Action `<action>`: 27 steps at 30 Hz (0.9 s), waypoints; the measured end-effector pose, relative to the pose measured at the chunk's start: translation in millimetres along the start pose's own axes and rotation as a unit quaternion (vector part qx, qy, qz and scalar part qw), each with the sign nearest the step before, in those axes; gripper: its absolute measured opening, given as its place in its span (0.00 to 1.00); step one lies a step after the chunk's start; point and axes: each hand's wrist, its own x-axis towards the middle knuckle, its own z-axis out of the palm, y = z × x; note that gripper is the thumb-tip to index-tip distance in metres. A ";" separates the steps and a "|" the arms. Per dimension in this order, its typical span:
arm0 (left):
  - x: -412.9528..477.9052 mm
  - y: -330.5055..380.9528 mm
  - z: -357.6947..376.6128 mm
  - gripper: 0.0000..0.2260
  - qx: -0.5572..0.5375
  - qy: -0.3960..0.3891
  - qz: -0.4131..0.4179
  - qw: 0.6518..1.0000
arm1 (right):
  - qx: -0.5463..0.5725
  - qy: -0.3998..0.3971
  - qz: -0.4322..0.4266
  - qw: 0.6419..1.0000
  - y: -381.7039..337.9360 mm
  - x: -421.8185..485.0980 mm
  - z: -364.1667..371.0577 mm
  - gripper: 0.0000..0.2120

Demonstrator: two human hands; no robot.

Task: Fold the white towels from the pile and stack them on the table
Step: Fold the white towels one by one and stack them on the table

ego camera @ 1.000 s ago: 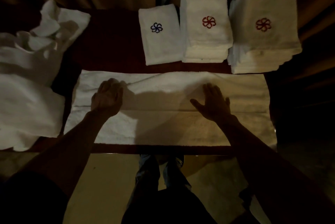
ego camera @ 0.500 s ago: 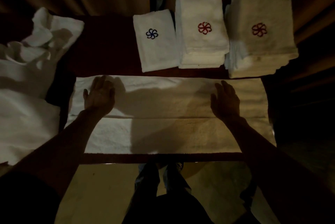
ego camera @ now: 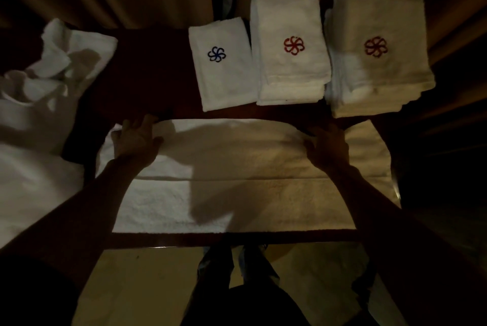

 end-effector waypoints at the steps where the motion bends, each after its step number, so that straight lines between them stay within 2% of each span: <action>1: 0.3 0.7 -0.1 0.25 0.000 0.001 -0.004 1.000 | -0.005 -0.002 0.002 1.000 -1.7 -0.6 -1.3 0.20; 6: -3.6 -1.8 7.3 0.16 -0.014 0.030 0.004 0.999 | -0.016 -0.023 -0.003 1.000 -7.8 -5.0 -5.3 0.18; 13: -4.7 -1.5 -3.9 0.16 -0.114 0.032 -0.057 0.991 | 0.059 0.049 -0.010 0.997 -2.7 -11.7 -10.9 0.18; 17: -7.7 -12.6 -6.7 0.15 -0.143 0.017 -0.049 0.988 | 0.110 0.094 -0.017 0.989 -2.7 -14.8 -18.3 0.16; 21: -13.3 -18.6 -14.9 0.13 -0.157 0.026 -0.037 0.987 | 0.125 0.134 0.014 0.983 -3.7 -22.1 -28.7 0.20; 24: -14.9 -22.9 -26.2 0.11 -0.146 0.043 -0.034 0.988 | 0.076 0.158 0.028 0.984 -5.5 -28.1 -39.3 0.15; 27: -15.2 -25.5 -39.6 0.10 -0.146 0.055 -0.017 0.988 | 0.058 0.197 0.001 0.979 -7.0 -32.6 -49.5 0.08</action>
